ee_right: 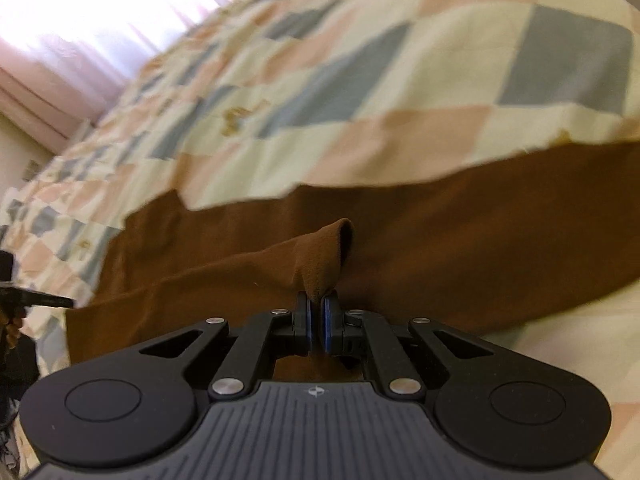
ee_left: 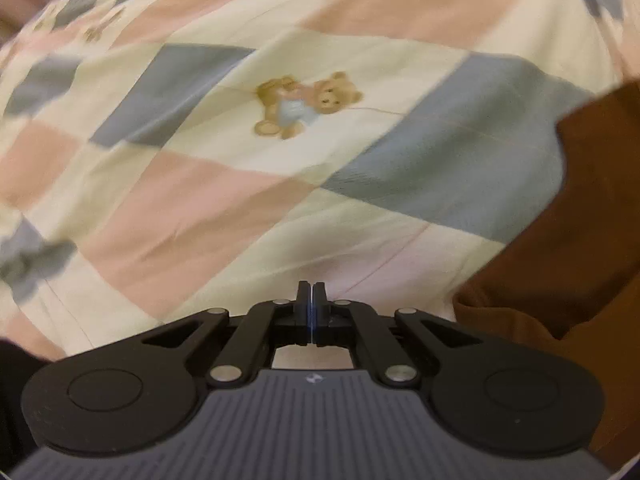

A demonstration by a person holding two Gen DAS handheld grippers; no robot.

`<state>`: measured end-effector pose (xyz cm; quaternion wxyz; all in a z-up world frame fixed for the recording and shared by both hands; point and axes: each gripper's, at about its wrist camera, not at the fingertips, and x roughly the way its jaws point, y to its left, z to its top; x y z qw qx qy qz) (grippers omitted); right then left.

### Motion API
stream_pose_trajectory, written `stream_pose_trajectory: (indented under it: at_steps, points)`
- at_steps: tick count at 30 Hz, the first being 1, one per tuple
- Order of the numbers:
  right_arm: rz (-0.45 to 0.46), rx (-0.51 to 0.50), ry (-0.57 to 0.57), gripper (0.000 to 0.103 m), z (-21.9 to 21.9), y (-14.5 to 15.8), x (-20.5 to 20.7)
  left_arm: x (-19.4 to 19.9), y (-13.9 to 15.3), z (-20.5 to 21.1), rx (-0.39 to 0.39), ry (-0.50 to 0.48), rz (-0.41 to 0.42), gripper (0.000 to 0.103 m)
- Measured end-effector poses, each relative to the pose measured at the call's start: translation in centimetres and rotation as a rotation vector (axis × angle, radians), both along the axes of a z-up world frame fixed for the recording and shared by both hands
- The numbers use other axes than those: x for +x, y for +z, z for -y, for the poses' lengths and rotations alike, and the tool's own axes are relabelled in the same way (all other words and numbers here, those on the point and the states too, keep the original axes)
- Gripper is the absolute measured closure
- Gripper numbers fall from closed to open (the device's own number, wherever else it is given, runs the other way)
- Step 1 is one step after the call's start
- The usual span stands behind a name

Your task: Fold clothes

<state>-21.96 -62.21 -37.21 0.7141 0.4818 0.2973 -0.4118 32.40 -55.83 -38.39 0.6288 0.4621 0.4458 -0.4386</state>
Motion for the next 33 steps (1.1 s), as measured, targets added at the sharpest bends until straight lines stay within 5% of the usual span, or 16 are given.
stream_pose_trajectory:
  at_steps: [2, 4, 10, 13, 18, 21, 24, 30, 33]
  points:
    - [-0.011, 0.003, -0.002, 0.097, 0.0, -0.1, -0.1, 0.0, 1.3, -0.8, -0.066, 0.058, -0.176, 0.091]
    - [-0.023, 0.006, -0.003, 0.097, 0.1, -0.2, -0.1, -0.5, 2.0, -1.2, -0.098, 0.099, -0.303, 0.06]
    - [-0.034, 0.018, -0.011, 0.097, -0.1, -0.5, 0.0, -2.3, -1.4, 0.6, 0.06, 0.16, -0.375, 0.07]
    - [-0.033, 0.023, -0.018, 0.096, -0.2, -0.6, -0.1, -2.9, -1.9, 0.8, 0.105, 0.146, -0.329, 0.094]
    - [-0.034, 0.018, -0.022, 0.096, -0.3, -0.4, -0.3, -0.7, 0.0, -0.7, 0.029, 0.181, -0.333, 0.095]
    - [-0.037, 0.008, -0.024, 0.096, -0.3, -0.2, -0.4, 0.0, 0.7, -1.5, -0.034, 0.193, -0.193, 0.103]
    - [-0.055, 0.022, -0.032, 0.096, -0.1, -0.5, -0.4, 1.2, 0.6, -2.4, -0.075, 0.261, -0.144, 0.103]
    - [-0.074, 0.031, -0.026, 0.096, -0.3, -0.5, -0.4, -0.7, 4.0, -6.0, -0.268, 0.289, -0.336, 0.101]
    - [-0.076, 0.031, -0.027, 0.096, -0.5, -0.2, -0.6, -2.3, 4.4, -7.5, -0.3, 0.273, -0.413, 0.1]
